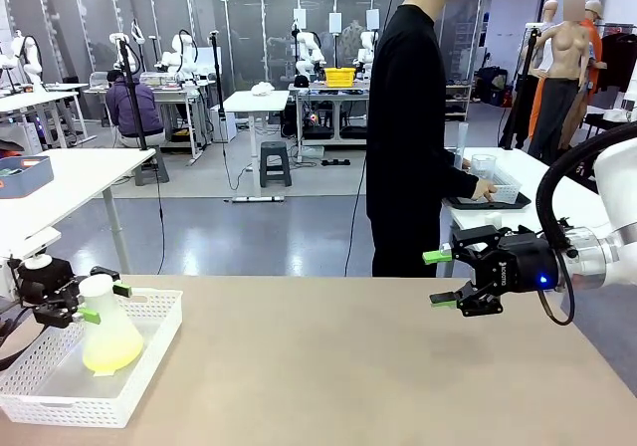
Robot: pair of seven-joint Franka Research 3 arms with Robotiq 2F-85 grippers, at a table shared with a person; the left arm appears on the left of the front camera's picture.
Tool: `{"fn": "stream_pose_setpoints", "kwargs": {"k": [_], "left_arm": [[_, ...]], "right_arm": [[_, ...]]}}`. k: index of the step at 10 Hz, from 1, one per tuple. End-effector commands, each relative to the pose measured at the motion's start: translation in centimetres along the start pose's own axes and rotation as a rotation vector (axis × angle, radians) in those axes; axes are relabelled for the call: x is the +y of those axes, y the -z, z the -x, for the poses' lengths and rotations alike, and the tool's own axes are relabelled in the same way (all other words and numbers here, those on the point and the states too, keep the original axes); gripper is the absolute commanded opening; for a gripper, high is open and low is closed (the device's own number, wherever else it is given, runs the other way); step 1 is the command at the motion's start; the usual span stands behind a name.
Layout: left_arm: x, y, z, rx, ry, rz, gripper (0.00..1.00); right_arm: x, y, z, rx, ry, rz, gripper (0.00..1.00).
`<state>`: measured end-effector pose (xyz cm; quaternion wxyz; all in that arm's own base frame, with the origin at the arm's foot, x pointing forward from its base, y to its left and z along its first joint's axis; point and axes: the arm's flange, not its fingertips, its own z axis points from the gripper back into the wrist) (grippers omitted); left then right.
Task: Prepare the solutions needed for the experiment.
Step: When the human places the Big flask in the center of the table, pick up the Big flask and place it in the left Organizing basket.
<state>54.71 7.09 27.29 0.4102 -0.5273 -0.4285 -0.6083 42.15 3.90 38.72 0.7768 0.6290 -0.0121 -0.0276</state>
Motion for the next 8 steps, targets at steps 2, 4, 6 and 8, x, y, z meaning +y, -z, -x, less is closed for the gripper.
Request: {"fn": "stream_pose_setpoints", "kwargs": {"k": [2, 4, 6, 8], "left_arm": [[0.02, -0.90, -0.75, -0.005, -0.007, 0.008, 1.00], [0.50, -0.88, -1.02, -0.033, 0.029, -0.037, 1.00], [-0.23, -0.60, -0.09, 0.002, 0.001, -0.011, 1.00], [-0.23, -0.60, -0.09, 0.002, 0.001, -0.011, 1.00]], "right_arm": [[0.00, 0.13, 0.20, -0.007, -0.003, 0.006, 0.82], [0.00, 0.13, 0.20, -0.007, -0.003, 0.006, 0.82], [0.00, 0.13, 0.20, -0.007, -0.003, 0.006, 0.82], [0.00, 0.13, 0.20, -0.007, -0.003, 0.006, 0.82]]}}
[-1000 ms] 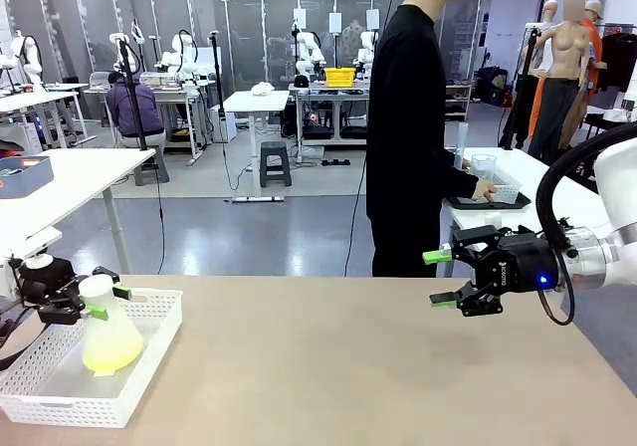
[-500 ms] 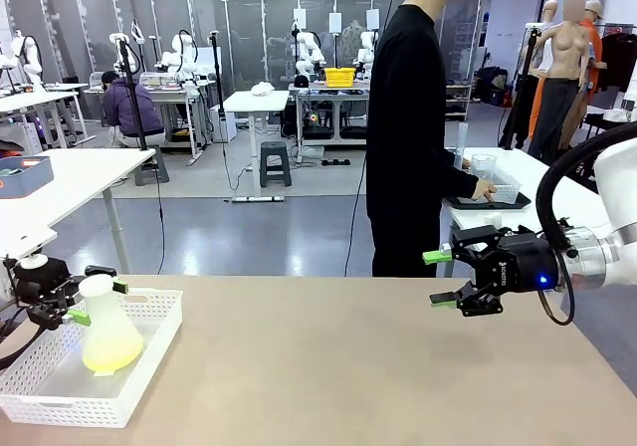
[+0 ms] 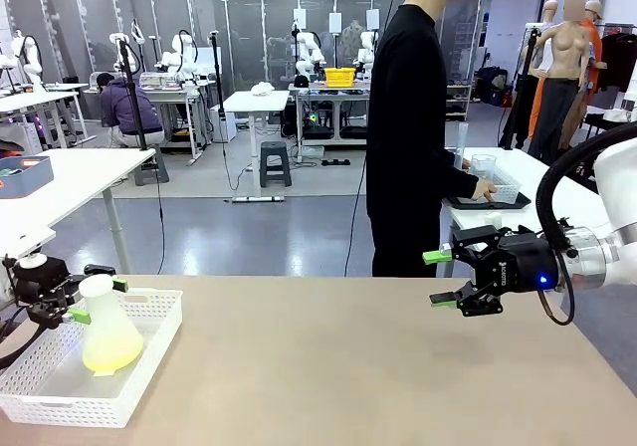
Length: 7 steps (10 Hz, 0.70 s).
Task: Prepare the solutions needed for the experiment.
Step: When the human places the Big flask in the center of the table, pick up the Big flask and place it in the left Organizing basket.
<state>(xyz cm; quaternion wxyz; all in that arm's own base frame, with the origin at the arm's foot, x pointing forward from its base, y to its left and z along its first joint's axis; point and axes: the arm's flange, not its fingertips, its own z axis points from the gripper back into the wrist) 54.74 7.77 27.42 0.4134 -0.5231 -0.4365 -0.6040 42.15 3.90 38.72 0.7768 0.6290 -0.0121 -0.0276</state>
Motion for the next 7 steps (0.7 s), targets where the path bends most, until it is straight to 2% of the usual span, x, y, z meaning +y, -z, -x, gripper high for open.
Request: {"fn": "stream_pose_setpoints", "kwargs": {"k": [1, 7], "left_arm": [[-0.07, 0.06, 0.00, 0.006, -0.004, 0.009, 1.00], [-0.07, 0.06, 0.00, 0.006, -0.004, 0.009, 1.00]], "right_arm": [[0.00, 0.13, 0.20, -0.007, -0.003, 0.006, 0.82], [0.00, 0.13, 0.20, -0.007, -0.003, 0.006, 0.82]]}}
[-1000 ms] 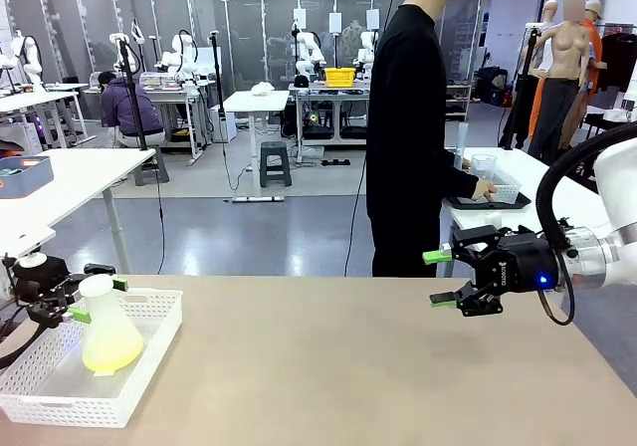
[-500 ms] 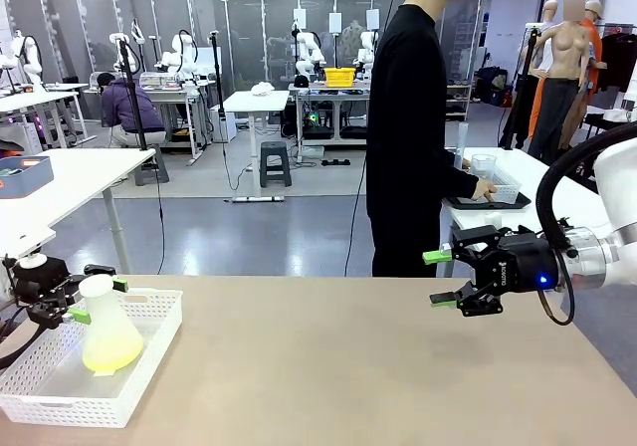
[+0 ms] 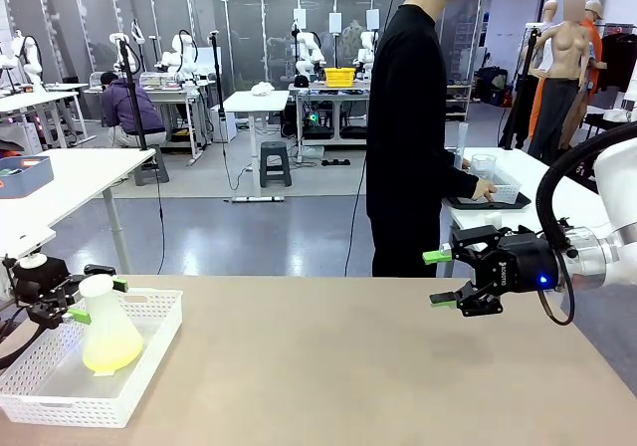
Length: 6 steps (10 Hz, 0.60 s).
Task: Prepare the solutions needed for the experiment.
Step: When the human places the Big flask in the center of the table, pick up the Big flask and place it in the left Organizing basket.
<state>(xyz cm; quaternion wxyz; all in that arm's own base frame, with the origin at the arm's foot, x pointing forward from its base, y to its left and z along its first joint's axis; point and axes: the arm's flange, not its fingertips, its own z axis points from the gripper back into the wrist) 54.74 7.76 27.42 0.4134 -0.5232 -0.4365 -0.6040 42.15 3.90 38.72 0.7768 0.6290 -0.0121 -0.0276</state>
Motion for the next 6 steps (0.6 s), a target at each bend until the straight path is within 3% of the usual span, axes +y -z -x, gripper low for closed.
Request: {"fn": "stream_pose_setpoints", "kwargs": {"k": [1, 6], "left_arm": [[-0.1, 0.1, 0.0, 0.006, -0.004, 0.009, 1.00], [-0.6, -3.9, -2.0, -0.015, 0.018, -0.040, 1.00]], "right_arm": [[0.0, 0.1, 0.2, -0.007, -0.003, 0.006, 0.82], [0.0, 0.1, 0.2, -0.007, -0.003, 0.006, 0.82]]}}
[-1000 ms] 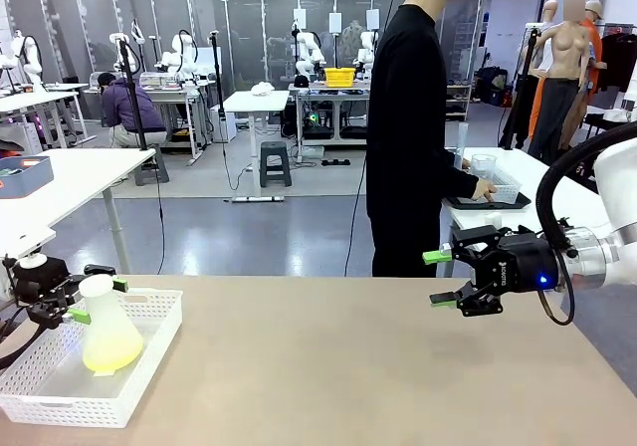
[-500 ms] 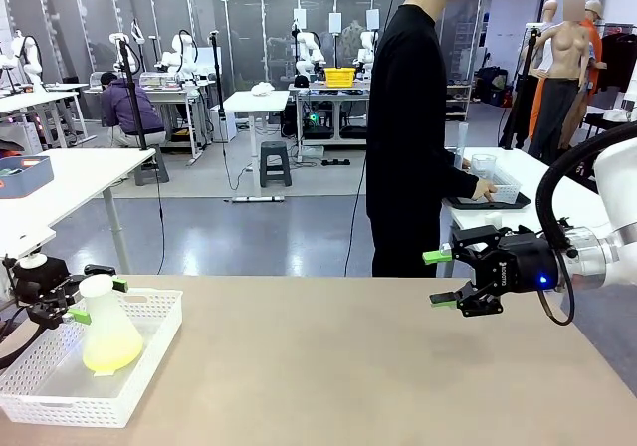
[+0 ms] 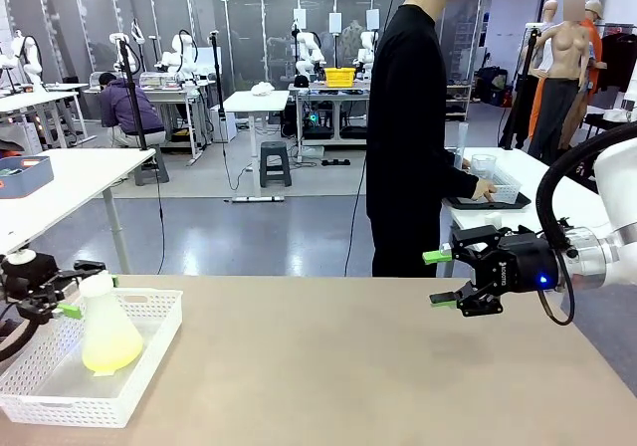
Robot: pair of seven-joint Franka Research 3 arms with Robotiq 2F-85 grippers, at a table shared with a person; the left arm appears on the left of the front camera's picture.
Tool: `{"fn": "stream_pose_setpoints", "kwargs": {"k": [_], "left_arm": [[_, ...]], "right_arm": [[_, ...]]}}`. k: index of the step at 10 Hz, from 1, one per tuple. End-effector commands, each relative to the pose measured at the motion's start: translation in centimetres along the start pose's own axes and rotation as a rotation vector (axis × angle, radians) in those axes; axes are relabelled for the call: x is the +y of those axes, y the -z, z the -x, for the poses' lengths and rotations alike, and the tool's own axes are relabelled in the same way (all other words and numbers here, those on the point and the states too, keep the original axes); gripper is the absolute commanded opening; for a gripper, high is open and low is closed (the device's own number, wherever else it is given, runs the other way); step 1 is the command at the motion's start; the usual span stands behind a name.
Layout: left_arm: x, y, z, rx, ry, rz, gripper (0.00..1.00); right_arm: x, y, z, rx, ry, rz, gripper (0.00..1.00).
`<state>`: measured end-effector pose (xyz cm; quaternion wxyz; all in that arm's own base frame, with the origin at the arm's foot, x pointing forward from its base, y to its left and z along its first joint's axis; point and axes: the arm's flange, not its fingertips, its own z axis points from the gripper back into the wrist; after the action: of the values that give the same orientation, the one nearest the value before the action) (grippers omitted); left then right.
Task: Prepare the solutions needed for the experiment.
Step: When the human places the Big flask in the center of the table, pick up the Big flask and place it in the left Organizing basket.
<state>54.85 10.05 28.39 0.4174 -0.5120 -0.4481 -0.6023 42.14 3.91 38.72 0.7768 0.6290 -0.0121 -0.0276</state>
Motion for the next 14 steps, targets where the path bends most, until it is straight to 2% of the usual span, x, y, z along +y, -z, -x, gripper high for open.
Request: {"fn": "stream_pose_setpoints", "kwargs": {"k": [1, 4, 6, 7, 9, 10, 11, 12, 14], "left_arm": [[-0.5, -3.0, -1.8, -0.010, -0.007, -0.030, 1.00], [-2.3, -5.6, -5.5, -0.047, -0.087, -0.118, 1.00], [-4.0, -4.3, -8.2, -0.088, -0.262, -0.125, 1.00], [-4.8, -3.3, -9.6, -0.115, -0.313, -0.089, 1.00], [-6.9, -2.0, -10.9, -0.158, -0.618, -0.023, 1.00], [-7.5, -1.3, -11.1, -0.148, -0.723, -0.120, 1.00], [-8.4, -0.5, -12.0, -0.165, -0.745, -0.134, 1.00], [-6.9, -2.1, -10.0, -0.149, -0.595, -0.044, 1.00], [-6.9, -2.1, -10.0, -0.149, -0.595, -0.044, 1.00]], "right_arm": [[0.0, 0.1, 0.2, -0.007, -0.003, 0.006, 0.82], [0.0, 0.1, 0.2, -0.007, -0.003, 0.006, 0.82], [0.0, 0.1, 0.2, -0.007, -0.003, 0.006, 0.82], [0.0, 0.1, 0.2, -0.007, -0.003, 0.006, 0.82], [0.0, 0.1, 0.2, -0.007, -0.003, 0.006, 0.82], [0.0, 0.1, 0.2, -0.007, -0.003, 0.006, 0.82], [0.0, 0.1, 0.2, -0.007, -0.003, 0.006, 0.82], [0.0, 0.1, 0.2, -0.007, -0.003, 0.006, 0.82], [0.0, 0.1, 0.2, -0.007, -0.003, 0.006, 0.82]]}}
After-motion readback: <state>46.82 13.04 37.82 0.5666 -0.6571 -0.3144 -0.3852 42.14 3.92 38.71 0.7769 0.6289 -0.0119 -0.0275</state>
